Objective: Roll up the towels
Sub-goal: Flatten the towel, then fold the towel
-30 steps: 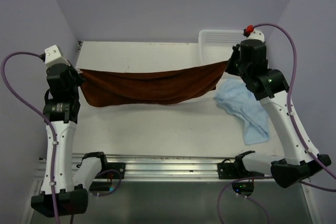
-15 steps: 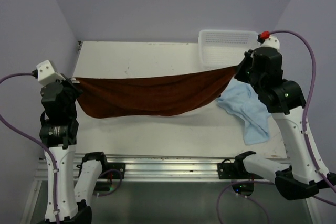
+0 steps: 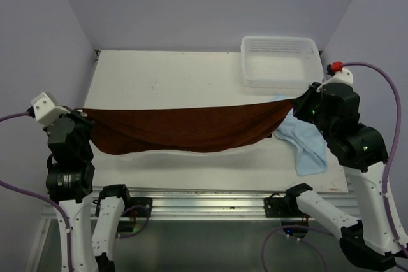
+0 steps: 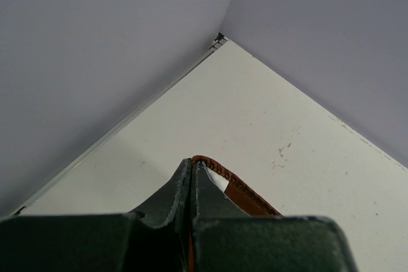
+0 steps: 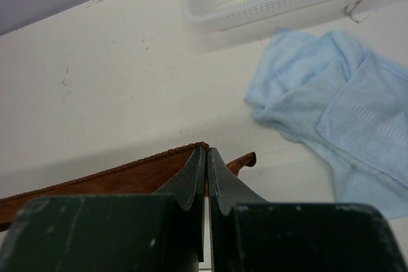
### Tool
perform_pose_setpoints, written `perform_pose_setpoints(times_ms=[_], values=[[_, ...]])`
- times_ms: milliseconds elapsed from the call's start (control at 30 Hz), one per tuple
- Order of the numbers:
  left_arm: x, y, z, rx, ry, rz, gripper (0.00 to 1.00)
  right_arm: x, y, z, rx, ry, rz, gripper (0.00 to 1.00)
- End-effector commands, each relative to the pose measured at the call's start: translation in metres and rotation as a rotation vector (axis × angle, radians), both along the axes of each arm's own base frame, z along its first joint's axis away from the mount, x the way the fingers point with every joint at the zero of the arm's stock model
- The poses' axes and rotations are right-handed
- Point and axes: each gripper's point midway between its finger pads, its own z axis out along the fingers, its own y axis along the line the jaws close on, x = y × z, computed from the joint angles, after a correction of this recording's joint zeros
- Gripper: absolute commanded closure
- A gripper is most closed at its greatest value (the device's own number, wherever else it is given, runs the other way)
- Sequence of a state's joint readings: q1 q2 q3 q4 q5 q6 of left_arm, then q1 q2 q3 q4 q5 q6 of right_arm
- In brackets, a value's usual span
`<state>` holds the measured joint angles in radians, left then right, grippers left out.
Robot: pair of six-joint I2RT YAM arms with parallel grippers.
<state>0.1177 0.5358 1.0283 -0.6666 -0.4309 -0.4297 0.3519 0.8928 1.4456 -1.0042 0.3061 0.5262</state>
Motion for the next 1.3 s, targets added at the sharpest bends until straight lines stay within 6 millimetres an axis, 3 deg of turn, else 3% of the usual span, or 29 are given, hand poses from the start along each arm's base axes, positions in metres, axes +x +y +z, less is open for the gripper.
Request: perform_pose_setpoints(times_ms=[0,133,233,267,367,400,467,500,533,567,600,633,667,833,1033,1267], values=[[0.008,0.011,-0.009,-0.028,0.007,0.076,1.0,0.018,-0.001,-0.022,-0.031,0.073,-0.042,1.0],[0.056,0.013,-0.043,-0.053,0.113,0.054,1.0,0.056,0.012,-0.041,-0.041,0.114,-0.05,1.0],[0.093,0.016,-0.062,-0.057,0.148,0.044,1.0,0.096,0.024,-0.062,-0.052,0.158,-0.052,1.0],[0.102,0.017,-0.064,-0.054,0.154,0.038,1.0,0.116,0.031,-0.076,-0.054,0.185,-0.049,1.0],[0.144,0.019,-0.075,-0.054,0.183,0.016,1.0,0.155,0.033,-0.086,-0.037,0.193,-0.066,1.0],[0.156,0.018,-0.077,-0.056,0.188,0.0,1.0,0.175,0.039,-0.099,-0.03,0.222,-0.053,1.0],[0.185,0.02,-0.083,-0.057,0.205,-0.008,1.0,0.202,0.038,-0.097,-0.019,0.197,-0.061,1.0],[0.194,0.021,-0.084,-0.056,0.208,-0.013,1.0,0.216,0.042,-0.112,-0.017,0.221,-0.047,1.0],[0.209,0.023,-0.088,-0.051,0.218,-0.017,1.0,0.23,0.04,-0.107,-0.018,0.199,-0.048,1.0],[0.216,0.023,-0.089,-0.047,0.222,-0.021,1.0,0.233,0.04,-0.119,-0.026,0.222,-0.05,1.0],[0.222,0.024,-0.092,-0.044,0.229,-0.023,1.0,0.243,0.043,-0.112,-0.024,0.204,-0.04,1.0],[0.232,0.025,-0.098,-0.043,0.243,-0.025,1.0,0.251,0.045,-0.127,-0.034,0.23,-0.026,1.0],[0.236,0.026,-0.102,-0.034,0.254,-0.033,1.0,0.257,0.047,-0.124,-0.029,0.216,-0.021,1.0],[0.245,0.026,-0.129,-0.018,0.303,-0.052,1.0,0.269,0.053,-0.146,-0.048,0.233,0.023,1.0],[0.24,0.025,-0.145,0.024,0.335,-0.083,1.0,0.257,0.04,-0.173,-0.048,0.283,0.019,1.0],[0.233,0.032,-0.163,0.041,0.39,-0.088,1.0,0.24,0.028,-0.187,-0.037,0.303,0.025,1.0]])
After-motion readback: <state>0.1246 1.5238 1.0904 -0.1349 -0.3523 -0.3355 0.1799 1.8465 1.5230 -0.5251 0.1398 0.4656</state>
